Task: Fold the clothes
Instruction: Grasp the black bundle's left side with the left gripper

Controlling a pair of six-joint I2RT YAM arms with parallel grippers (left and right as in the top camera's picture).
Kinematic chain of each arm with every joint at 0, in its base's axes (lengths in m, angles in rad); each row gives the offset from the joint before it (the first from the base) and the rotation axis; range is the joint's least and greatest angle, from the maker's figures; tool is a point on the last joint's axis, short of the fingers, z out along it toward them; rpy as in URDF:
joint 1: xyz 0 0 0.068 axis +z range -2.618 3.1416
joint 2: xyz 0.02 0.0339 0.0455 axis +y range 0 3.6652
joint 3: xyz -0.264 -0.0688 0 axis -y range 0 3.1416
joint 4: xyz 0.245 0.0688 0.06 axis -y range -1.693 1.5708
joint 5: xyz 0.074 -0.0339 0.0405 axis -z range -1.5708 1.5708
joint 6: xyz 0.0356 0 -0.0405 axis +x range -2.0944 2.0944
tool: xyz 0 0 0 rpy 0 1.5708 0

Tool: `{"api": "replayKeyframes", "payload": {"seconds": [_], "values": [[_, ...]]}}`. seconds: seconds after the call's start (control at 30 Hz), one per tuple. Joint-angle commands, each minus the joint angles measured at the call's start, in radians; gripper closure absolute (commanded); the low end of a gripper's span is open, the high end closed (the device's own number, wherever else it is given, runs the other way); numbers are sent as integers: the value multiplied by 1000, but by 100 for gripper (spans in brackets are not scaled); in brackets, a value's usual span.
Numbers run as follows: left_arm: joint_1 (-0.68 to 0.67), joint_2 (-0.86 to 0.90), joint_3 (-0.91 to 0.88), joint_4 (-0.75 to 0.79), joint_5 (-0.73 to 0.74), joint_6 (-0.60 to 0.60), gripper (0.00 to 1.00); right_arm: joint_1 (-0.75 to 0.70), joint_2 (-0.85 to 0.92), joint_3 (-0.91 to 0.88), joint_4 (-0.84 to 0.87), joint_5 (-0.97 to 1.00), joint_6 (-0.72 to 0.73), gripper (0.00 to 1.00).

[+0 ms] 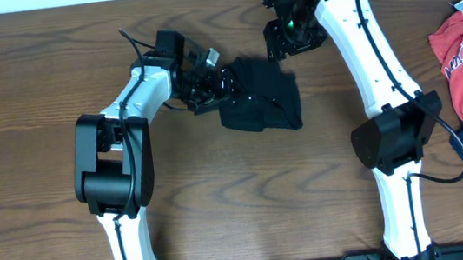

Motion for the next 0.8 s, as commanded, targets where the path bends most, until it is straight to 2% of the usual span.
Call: {"api": "replayKeyframes", "payload": {"seconds": [0.0,0.43,0.67,0.73,0.77], "values": [[0,20,2,18,69,2,9,9,-2,4,-2,-8,-8,47],[-42,48,2,53,58,1,9,9,-2,4,-7,-8,-8,48],[-76,174,2,127,64,-83,9,9,-2,4,-40,-8,-9,49],[-76,199,2,141,90,-85,17,9,-2,4,-47,-8,-9,50],[-74,209,2,143,108,-85,25,9,-2,4,-49,-8,-10,50]]}}
